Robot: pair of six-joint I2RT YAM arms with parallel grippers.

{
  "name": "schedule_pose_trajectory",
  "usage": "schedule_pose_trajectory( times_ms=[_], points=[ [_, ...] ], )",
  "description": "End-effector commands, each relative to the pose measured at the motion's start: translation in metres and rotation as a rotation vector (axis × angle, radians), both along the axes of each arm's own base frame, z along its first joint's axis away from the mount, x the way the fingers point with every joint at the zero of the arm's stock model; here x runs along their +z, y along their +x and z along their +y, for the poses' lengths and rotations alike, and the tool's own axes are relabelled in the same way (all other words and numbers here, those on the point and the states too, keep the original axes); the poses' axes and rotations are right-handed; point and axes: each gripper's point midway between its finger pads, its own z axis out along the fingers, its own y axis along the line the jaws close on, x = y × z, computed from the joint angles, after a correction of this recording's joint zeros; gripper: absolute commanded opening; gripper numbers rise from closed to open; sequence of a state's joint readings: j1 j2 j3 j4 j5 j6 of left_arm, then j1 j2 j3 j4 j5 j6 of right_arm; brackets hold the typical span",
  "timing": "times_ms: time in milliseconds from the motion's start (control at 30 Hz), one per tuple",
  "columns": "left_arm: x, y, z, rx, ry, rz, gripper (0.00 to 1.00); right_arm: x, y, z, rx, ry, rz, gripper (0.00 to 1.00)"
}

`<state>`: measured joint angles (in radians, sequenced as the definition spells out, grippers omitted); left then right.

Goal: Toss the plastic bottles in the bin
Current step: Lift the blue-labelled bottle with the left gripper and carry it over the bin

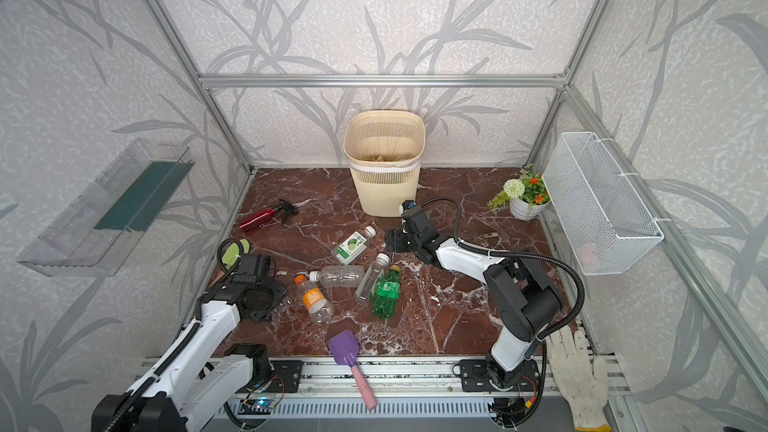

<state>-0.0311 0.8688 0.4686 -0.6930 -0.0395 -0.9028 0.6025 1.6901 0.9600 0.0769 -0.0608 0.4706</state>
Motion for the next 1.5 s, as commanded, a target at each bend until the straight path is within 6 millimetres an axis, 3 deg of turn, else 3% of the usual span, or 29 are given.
schedule_pose_trajectory(
  times_ms=[0,167,333,567,900,1033,1233,1467],
  points=[
    [0.035,0.023,0.01,-0.022,0.073,-0.156,0.52,0.006,0.002,-0.003,0.0,-0.019,-0.01,0.83],
    [0.099,0.051,0.016,-0.081,0.17,-0.42,0.52,0.017,0.005,-0.01,-0.005,-0.06,-0.038,0.83],
    [0.154,0.076,0.003,-0.183,0.188,-0.659,0.52,0.023,0.003,-0.018,-0.014,-0.084,-0.06,0.83],
    [0.267,0.095,-0.002,-0.197,0.269,-1.107,0.52,0.025,-0.004,-0.028,-0.037,-0.107,-0.056,0.83],
    [0.409,0.102,-0.057,-0.458,0.278,-1.516,0.52,0.036,-0.012,-0.046,-0.084,-0.136,-0.083,0.83],
    [0.451,0.096,-0.091,-0.592,0.326,-1.638,0.53,0.04,-0.012,-0.049,-0.103,-0.126,-0.091,0.83],
    [0.486,0.095,-0.159,-0.897,0.401,-1.708,0.53,0.046,-0.013,-0.051,-0.111,-0.132,-0.107,0.83],
    [0.52,0.081,-0.198,-1.059,0.478,-1.81,0.53,0.052,-0.012,-0.055,-0.121,-0.142,-0.134,0.83]
  ],
)
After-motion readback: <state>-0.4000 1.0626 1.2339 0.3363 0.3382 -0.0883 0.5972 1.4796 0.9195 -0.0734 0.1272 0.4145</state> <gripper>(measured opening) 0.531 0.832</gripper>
